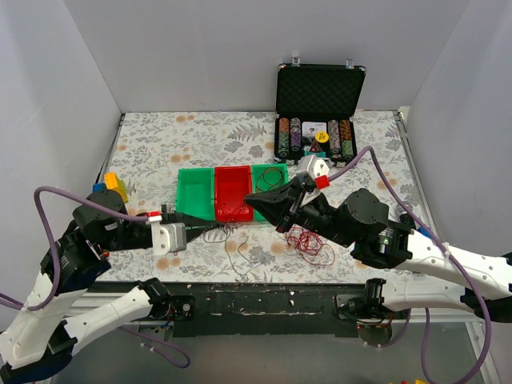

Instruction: Untangle the cables

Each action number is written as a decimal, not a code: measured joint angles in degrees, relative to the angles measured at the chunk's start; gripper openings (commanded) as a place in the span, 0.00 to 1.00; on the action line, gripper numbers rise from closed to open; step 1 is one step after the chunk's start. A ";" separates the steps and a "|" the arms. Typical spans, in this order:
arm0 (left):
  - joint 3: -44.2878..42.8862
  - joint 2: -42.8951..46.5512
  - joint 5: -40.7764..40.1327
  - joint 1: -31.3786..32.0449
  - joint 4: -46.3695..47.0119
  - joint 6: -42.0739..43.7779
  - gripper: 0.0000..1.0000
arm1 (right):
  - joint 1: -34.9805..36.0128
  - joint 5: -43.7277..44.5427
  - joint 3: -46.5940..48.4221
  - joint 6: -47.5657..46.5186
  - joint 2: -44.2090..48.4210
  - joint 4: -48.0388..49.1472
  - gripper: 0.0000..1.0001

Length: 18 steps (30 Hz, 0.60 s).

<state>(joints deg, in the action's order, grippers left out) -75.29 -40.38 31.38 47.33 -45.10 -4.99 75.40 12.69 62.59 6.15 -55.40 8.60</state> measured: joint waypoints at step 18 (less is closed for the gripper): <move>8.48 0.39 6.54 0.66 -3.30 11.47 0.00 | 0.00 2.95 -0.09 -3.58 8.63 -5.92 0.01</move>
<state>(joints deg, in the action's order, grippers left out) -66.81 -39.99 37.91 47.99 -48.40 6.48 75.40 15.64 62.50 2.57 -46.76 2.68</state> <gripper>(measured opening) 0.019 0.028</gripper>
